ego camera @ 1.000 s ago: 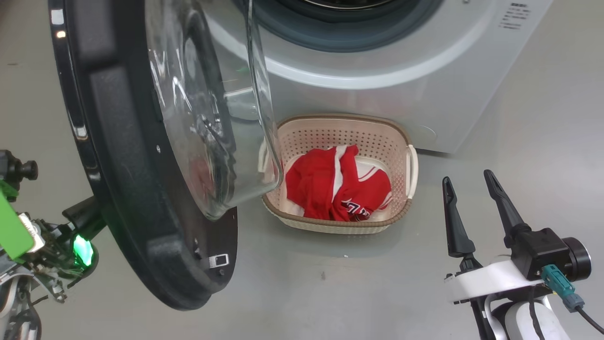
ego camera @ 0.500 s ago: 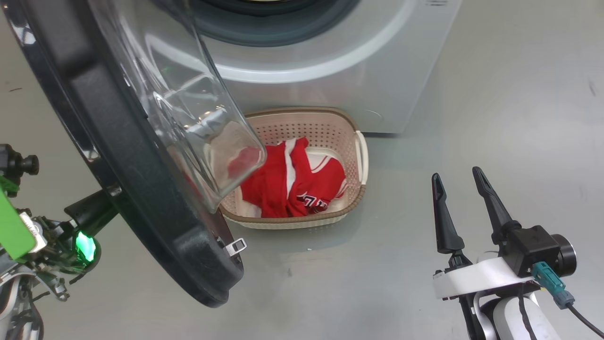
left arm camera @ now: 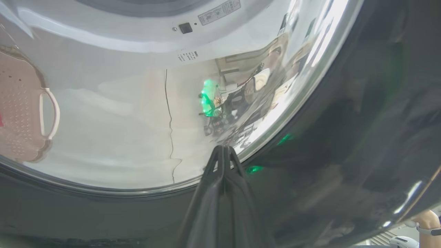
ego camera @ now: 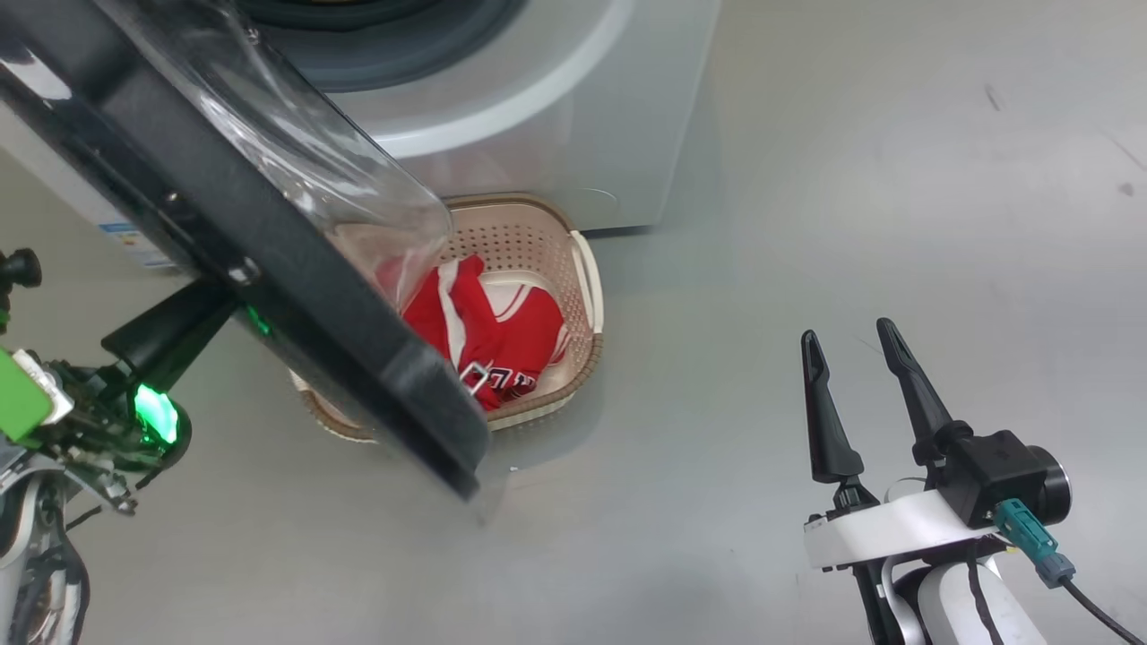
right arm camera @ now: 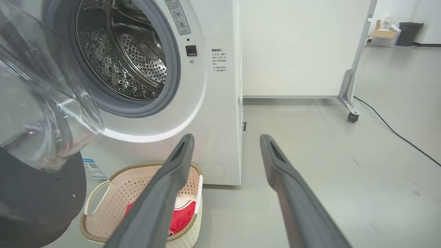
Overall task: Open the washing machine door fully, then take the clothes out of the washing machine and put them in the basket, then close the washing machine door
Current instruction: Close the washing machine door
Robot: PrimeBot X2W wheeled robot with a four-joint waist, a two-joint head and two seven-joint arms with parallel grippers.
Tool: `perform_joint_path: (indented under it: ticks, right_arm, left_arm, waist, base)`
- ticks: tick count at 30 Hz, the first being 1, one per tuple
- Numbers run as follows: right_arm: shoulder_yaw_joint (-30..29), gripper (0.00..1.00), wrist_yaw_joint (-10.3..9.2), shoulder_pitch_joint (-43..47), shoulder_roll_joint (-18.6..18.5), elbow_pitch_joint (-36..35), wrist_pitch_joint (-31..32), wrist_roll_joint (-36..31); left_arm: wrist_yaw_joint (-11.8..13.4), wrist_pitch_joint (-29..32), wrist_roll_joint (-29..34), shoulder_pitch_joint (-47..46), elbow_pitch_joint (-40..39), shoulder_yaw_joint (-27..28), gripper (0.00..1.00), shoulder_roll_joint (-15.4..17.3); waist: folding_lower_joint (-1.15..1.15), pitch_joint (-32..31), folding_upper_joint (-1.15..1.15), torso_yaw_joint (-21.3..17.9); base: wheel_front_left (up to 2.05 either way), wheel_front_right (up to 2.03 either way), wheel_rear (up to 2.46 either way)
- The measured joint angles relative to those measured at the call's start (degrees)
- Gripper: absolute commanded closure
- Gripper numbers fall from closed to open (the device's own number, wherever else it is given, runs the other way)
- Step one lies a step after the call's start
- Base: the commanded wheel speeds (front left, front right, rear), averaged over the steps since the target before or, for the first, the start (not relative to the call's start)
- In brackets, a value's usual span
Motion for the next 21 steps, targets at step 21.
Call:
perform_joint_path:
  ticks: [21]
  right_arm:
    - [1.32,0.0,0.0,-2.26,0.45,1.07,-1.19,0.87]
  left_arm:
    - [2.45,-7.61,3.85,-12.57,5.82,0.52,1.0,-2.47]
  waist:
    - [0.0,4.03,0.0,-9.65]
  base:
    - [0.0,0.0,0.0]
